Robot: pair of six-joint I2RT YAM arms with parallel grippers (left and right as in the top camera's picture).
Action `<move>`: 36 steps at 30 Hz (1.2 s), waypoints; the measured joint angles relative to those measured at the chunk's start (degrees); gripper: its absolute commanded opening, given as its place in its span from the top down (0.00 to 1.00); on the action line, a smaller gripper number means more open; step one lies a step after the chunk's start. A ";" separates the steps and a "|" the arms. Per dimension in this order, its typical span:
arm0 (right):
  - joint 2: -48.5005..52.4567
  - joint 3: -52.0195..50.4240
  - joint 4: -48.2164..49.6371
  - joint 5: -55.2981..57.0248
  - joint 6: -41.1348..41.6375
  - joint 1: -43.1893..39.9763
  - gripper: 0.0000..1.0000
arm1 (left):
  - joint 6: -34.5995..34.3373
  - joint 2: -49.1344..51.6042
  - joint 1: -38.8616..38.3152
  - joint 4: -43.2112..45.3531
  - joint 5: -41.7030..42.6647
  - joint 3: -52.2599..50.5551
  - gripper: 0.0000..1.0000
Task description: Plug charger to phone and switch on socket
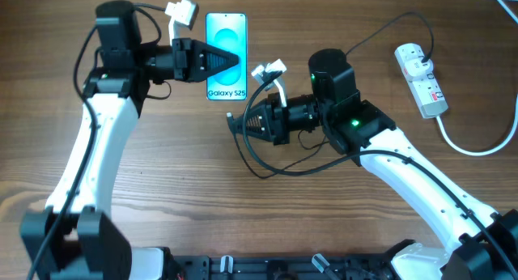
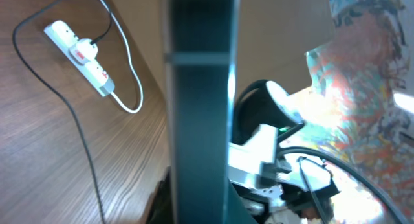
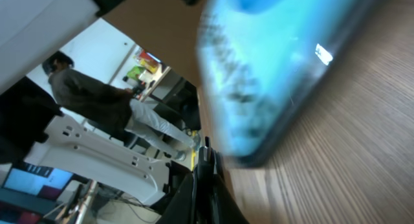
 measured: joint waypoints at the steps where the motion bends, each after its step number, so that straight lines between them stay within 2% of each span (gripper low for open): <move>1: 0.00 0.00 1.03 -0.37 0.94 0.00 0.96 | -1.53 -1.66 0.00 0.00 -0.59 0.00 0.96; 7: 0.00 0.02 13.66 -7.02 7.87 0.00 0.96 | -5.55 -8.33 0.00 0.22 -4.11 0.00 0.96; 11: 0.00 0.02 15.15 -10.25 10.19 0.00 0.96 | -6.25 -8.63 0.04 0.15 -6.36 0.00 0.96; 16: 0.00 0.02 16.13 -11.98 12.04 0.00 0.96 | -11.17 -8.63 0.11 2.73 -8.52 0.00 0.96; 24: 0.00 0.00 28.46 -10.32 20.90 -0.04 0.96 | -16.26 -8.66 0.11 6.97 -9.33 0.00 0.96; 36: 0.00 0.00 28.33 -5.20 27.50 -3.04 0.96 | -21.51 -8.66 0.11 12.20 -9.31 -0.02 0.96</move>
